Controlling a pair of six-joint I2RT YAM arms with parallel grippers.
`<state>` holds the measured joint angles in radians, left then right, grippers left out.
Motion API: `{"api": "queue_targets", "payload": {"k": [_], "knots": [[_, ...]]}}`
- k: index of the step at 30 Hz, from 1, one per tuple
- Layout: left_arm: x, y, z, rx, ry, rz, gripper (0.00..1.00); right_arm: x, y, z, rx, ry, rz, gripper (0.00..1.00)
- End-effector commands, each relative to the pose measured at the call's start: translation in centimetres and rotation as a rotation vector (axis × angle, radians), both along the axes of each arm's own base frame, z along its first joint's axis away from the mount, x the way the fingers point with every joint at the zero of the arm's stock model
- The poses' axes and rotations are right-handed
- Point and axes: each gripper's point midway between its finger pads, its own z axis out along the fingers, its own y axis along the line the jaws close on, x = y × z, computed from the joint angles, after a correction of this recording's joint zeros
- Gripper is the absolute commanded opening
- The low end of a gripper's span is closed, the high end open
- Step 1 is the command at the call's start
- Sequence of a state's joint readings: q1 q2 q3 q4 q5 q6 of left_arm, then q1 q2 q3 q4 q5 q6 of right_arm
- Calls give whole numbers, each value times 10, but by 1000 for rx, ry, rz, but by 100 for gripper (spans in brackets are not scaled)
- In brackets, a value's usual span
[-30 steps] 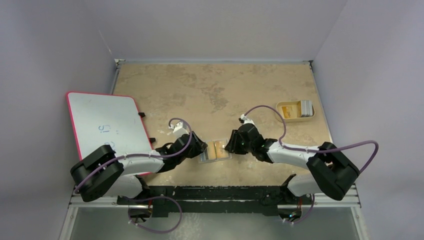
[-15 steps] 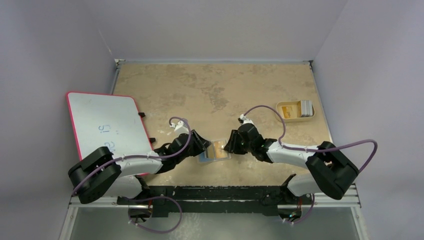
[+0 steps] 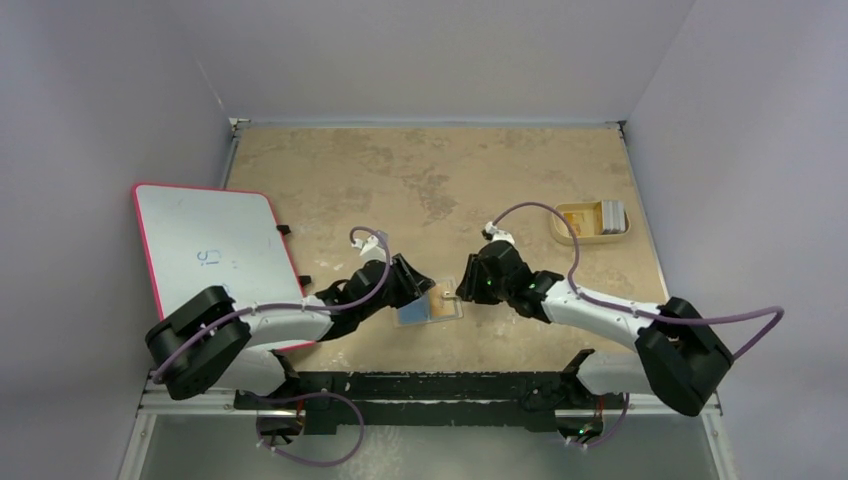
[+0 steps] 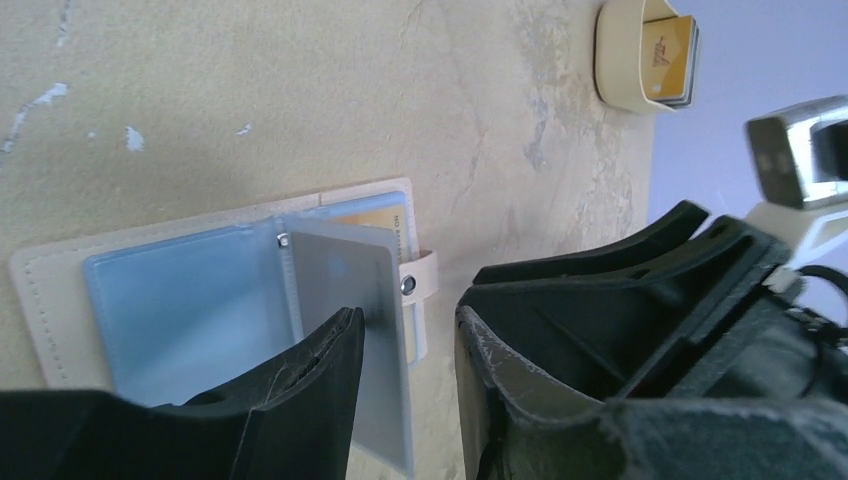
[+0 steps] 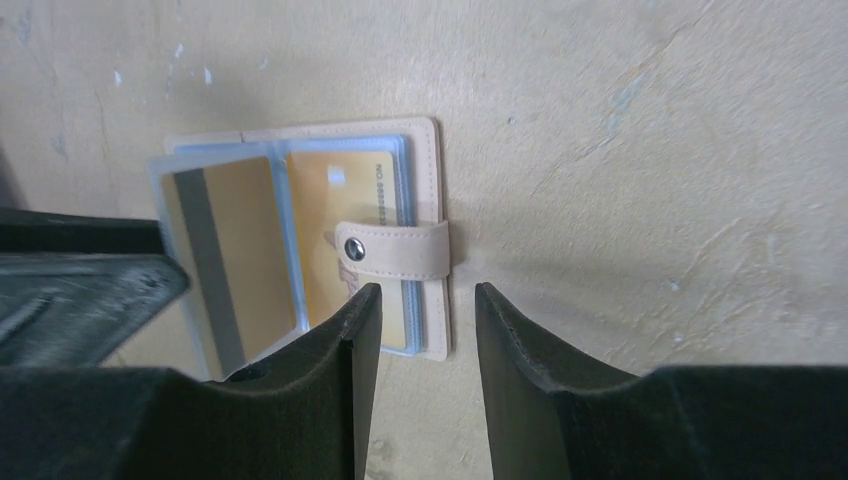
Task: Put the credit cards into the card holder
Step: Turn over the card slot in the card holder, then pick up the credit card from the storage box.
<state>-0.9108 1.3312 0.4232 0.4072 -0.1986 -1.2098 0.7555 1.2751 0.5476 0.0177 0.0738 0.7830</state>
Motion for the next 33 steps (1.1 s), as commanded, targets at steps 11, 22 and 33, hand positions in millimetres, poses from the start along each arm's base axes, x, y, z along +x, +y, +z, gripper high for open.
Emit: {"api": "queue_targets", "payload": {"k": [11,22,33], "knots": [[4,-37,16,-22,-48,-116,40,100,-99,106,-237,-302,-213,45],[-2,-17,36,109,-105,-156,62,167,-189,136,-485,-358,-405,46],[-19,26,75,256,-133,-170,68,191,-300,125,-829,-254,-565,49]]}}
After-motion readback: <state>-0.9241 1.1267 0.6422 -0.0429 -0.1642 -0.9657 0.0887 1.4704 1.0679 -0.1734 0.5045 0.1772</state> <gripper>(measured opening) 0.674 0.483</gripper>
